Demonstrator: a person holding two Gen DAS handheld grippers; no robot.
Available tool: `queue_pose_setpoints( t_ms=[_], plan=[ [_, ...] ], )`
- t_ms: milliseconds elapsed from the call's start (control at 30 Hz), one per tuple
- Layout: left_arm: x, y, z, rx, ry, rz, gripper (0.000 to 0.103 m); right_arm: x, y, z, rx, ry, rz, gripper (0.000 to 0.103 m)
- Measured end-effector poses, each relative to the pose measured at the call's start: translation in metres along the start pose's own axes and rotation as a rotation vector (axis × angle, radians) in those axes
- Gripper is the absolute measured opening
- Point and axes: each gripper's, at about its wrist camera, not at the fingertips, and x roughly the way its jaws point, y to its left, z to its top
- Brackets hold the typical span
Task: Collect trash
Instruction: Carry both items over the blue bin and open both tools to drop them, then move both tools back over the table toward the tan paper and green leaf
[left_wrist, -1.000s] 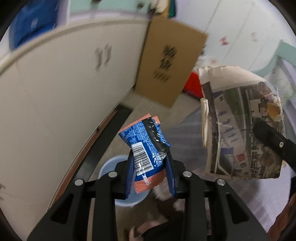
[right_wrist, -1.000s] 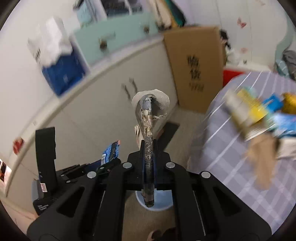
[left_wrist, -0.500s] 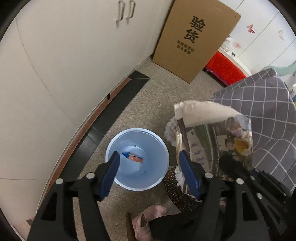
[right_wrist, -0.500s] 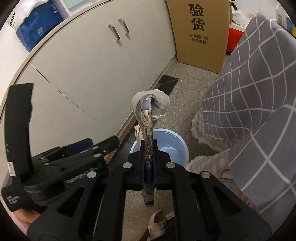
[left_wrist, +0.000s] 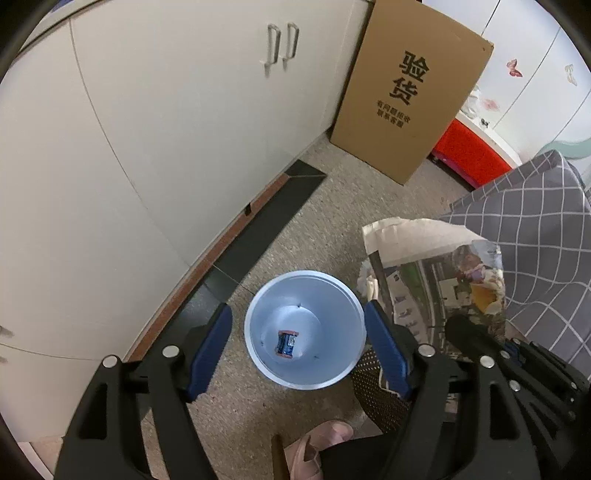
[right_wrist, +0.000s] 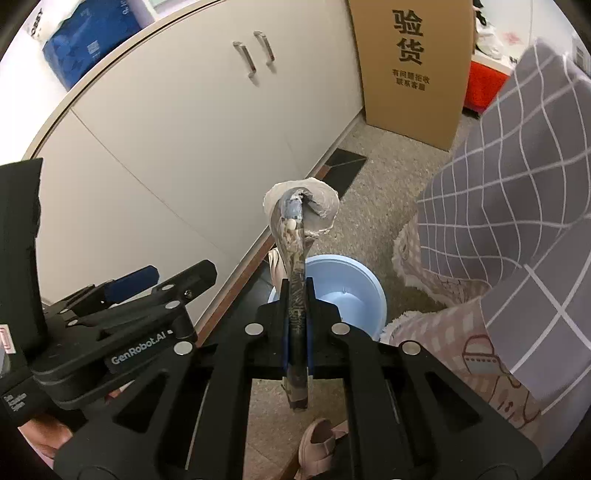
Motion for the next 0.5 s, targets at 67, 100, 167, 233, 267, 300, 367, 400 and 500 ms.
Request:
queue_pose_setpoints(
  t_ms=[67,100,167,233,267,300,367,400,500],
  plan=[
    [-0.003,0.001,0.003,-0.005,-0.016,0.017,0.074,0.001,0.003,0.001,-0.013,-0.012,0.014,0.008],
    [-0.005,0.003,0.004,-0.01,-0.025,0.028,0.076,0.001,0.004,0.002,-0.016,-0.02,0.023,0.01],
    [-0.008,0.007,0.005,-0.023,-0.038,0.047,0.078,0.004,0.005,0.004,-0.024,-0.04,0.024,0.023],
    [-0.009,0.013,0.006,-0.039,-0.045,0.089,0.078,0.003,0.005,0.004,-0.02,-0.059,-0.015,0.049],
    [-0.009,0.017,0.007,-0.052,-0.045,0.117,0.078,-0.002,0.003,0.004,-0.014,-0.085,-0.023,0.059],
    [-0.011,0.019,0.008,-0.061,-0.044,0.113,0.078,-0.004,0.004,0.004,-0.011,-0.087,-0.019,0.059],
    [-0.016,0.022,0.009,-0.073,-0.044,0.09,0.079,-0.01,0.004,0.004,-0.01,-0.09,-0.019,0.059],
    [-0.018,0.022,0.009,-0.072,-0.05,0.091,0.079,-0.015,0.005,0.004,-0.013,-0.1,-0.028,0.06],
    [-0.03,0.016,0.009,-0.049,-0.079,0.098,0.08,-0.034,0.009,0.003,-0.024,-0.137,-0.048,0.063]
  ],
)
